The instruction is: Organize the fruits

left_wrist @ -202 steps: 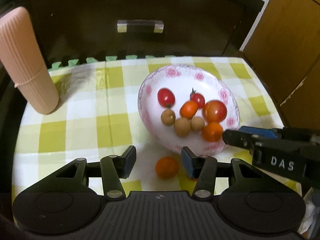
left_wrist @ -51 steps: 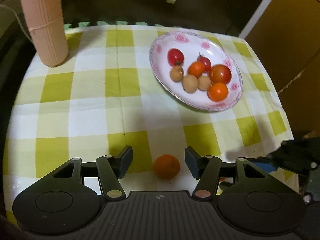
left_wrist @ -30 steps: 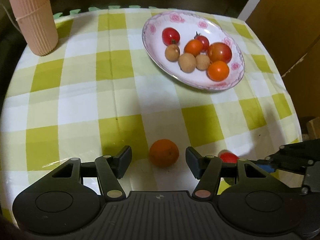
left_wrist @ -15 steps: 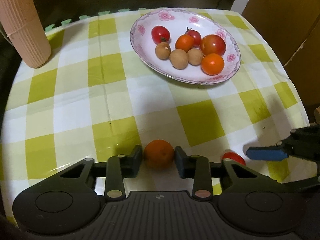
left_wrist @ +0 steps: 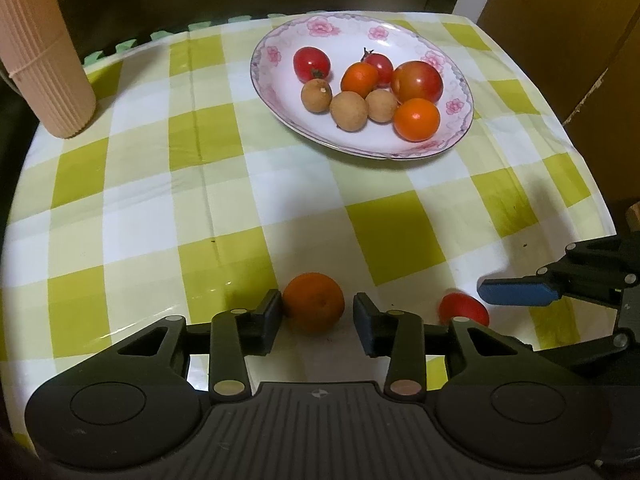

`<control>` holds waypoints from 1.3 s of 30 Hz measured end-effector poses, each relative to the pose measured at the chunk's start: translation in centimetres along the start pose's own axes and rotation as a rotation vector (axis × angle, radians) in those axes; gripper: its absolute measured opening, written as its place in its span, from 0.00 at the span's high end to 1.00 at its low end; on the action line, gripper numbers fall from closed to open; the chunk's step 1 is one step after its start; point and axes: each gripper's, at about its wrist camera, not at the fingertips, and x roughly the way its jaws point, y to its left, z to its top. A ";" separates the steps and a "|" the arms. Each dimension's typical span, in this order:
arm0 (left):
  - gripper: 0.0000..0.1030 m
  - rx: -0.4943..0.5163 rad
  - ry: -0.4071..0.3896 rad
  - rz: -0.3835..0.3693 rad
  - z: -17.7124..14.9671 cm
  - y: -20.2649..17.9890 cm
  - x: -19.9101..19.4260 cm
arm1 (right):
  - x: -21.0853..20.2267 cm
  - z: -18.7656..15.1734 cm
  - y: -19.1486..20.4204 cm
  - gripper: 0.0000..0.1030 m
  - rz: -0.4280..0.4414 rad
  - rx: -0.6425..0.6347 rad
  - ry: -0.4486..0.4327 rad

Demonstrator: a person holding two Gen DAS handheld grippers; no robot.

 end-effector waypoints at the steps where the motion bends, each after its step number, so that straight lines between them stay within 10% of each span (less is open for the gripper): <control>1: 0.54 0.004 0.000 0.002 0.0 -0.1 0.0 | 0.0 0.0 0.0 0.64 0.000 0.006 -0.002; 8: 0.61 0.002 -0.003 0.019 -0.2 -0.1 -0.1 | 0.0 0.1 -0.3 0.76 0.002 0.044 -0.001; 39: 0.62 -0.016 -0.058 -0.029 0.6 -0.1 -1.6 | -2.3 0.9 -1.8 0.76 -0.025 0.132 -0.094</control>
